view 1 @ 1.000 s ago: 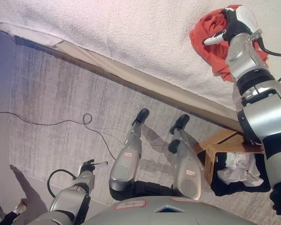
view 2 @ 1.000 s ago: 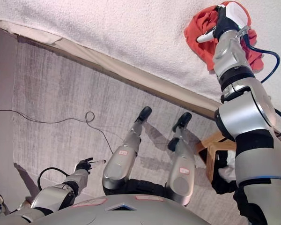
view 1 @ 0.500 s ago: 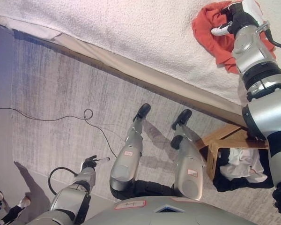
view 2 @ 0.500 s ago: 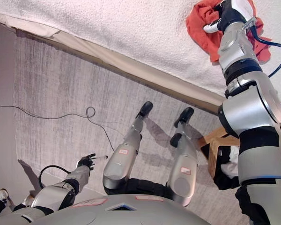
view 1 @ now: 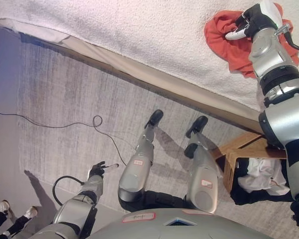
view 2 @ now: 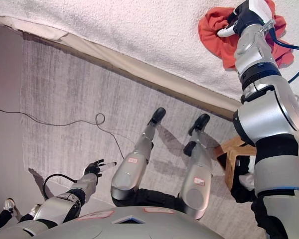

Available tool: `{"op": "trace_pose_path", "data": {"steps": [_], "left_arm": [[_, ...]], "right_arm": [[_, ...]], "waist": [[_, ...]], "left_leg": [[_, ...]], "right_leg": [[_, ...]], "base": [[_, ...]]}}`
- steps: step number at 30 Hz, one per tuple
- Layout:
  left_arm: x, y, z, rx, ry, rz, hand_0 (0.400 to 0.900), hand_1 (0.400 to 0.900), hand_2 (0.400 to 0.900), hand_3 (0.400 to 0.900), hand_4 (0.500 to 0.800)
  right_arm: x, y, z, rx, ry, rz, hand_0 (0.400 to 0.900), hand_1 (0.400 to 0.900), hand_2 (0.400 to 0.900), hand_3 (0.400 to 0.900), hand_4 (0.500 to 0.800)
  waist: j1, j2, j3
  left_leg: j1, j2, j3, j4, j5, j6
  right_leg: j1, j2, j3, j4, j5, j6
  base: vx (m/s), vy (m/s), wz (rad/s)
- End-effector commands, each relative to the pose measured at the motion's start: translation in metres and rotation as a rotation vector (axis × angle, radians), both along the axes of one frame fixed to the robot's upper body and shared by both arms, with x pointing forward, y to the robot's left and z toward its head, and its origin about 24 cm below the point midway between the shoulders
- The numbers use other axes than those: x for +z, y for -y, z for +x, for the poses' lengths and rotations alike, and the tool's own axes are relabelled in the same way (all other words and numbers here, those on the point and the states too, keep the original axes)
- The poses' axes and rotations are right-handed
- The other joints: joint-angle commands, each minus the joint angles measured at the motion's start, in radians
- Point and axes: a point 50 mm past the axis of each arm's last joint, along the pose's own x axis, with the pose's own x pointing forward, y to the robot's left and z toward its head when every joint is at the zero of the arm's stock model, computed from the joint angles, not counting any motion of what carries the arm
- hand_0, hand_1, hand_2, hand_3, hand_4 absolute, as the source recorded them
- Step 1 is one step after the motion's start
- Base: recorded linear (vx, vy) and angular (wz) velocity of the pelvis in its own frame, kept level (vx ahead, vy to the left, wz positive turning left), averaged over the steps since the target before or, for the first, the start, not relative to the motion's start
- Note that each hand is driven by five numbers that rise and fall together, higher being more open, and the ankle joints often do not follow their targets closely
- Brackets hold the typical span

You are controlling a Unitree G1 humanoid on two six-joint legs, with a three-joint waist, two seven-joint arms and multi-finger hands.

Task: Put the clothes on the bed into the basket.

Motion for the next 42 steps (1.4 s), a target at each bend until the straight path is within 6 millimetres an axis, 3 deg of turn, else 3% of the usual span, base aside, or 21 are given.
{"op": "trace_pose_path", "data": {"steps": [1, 9, 14, 18, 29, 42], "left_arm": [[-0.009, -0.024, -0.046, 0.016, -0.14, 0.075, 0.9, 0.9, 0.9, 0.9, 0.8], [-0.011, -0.024, -0.057, 0.049, -0.182, 0.077, 0.9, 0.9, 0.9, 0.9, 0.8], [-0.013, -0.026, -0.069, 0.101, -0.229, 0.078, 0.9, 0.9, 0.9, 0.9, 0.8], [-0.014, -0.029, -0.079, 0.138, -0.262, 0.075, 0.9, 0.9, 0.9, 0.9, 0.8], [-0.014, -0.041, -0.104, 0.163, -0.366, 0.094, 0.9, 0.9, 0.9, 0.9, 0.8], [-0.014, -0.039, -0.098, 0.105, -0.359, 0.096, 0.9, 0.9, 0.9, 0.9, 0.8]], "right_arm": [[0.035, 0.01, -0.002, -0.032, 0.104, -0.07, 0.4, 0.4, 0.4, 0.4, 0.5], [0.009, 0.031, -0.01, -0.084, 0.083, -0.051, 0.4, 0.4, 0.4, 0.4, 0.5], [-0.011, 0.059, -0.023, -0.152, 0.055, -0.015, 0.4, 0.4, 0.4, 0.4, 0.5], [-0.014, 0.074, -0.031, -0.183, 0.064, 0.014, 0.4, 0.4, 0.4, 0.4, 0.5], [-0.056, 0.108, -0.059, -0.252, -0.014, 0.096, 0.4, 0.4, 0.4, 0.4, 0.5], [-0.094, 0.143, -0.098, -0.354, -0.108, 0.116, 0.4, 0.4, 0.4, 0.4, 0.5]], "waist": [[0.006, -0.006, -0.028], [-0.058, -0.066, -0.103], [-0.122, -0.112, -0.175], [-0.161, -0.138, -0.224], [-0.242, -0.171, -0.325], [-0.315, -0.171, -0.355]], "left_leg": [[0.076, 0.017, 0.091, -0.13, 0.06, 0.037], [0.195, 0.013, 0.172, -0.13, 0.002, 0.057], [0.296, 0.022, 0.24, -0.13, -0.047, 0.076], [0.356, 0.03, 0.292, -0.13, -0.078, 0.093], [0.473, 0.044, 0.424, -0.13, -0.133, 0.109], [0.568, 0.031, 0.558, -0.13, -0.182, 0.135]], "right_leg": [[-0.01, -0.045, 0.135, 0.07, -0.003, 0.081], [0.113, -0.033, 0.17, -0.016, 0.037, 0.101], [0.191, -0.03, 0.218, -0.043, 0.044, 0.117], [0.226, -0.014, 0.264, -0.06, 0.051, 0.126], [0.28, 0.033, 0.372, -0.084, 0.061, 0.139], [0.283, 0.083, 0.506, -0.081, 0.08, 0.156]], "base": [[0.05, 0.052, -0.23], [0.06, 0.08, -0.42], [0.06, 0.069, -0.45], [0.06, 0.057, -0.54], [0.04, 0.028, -0.48], [0.02, 0.031, -0.44]]}}
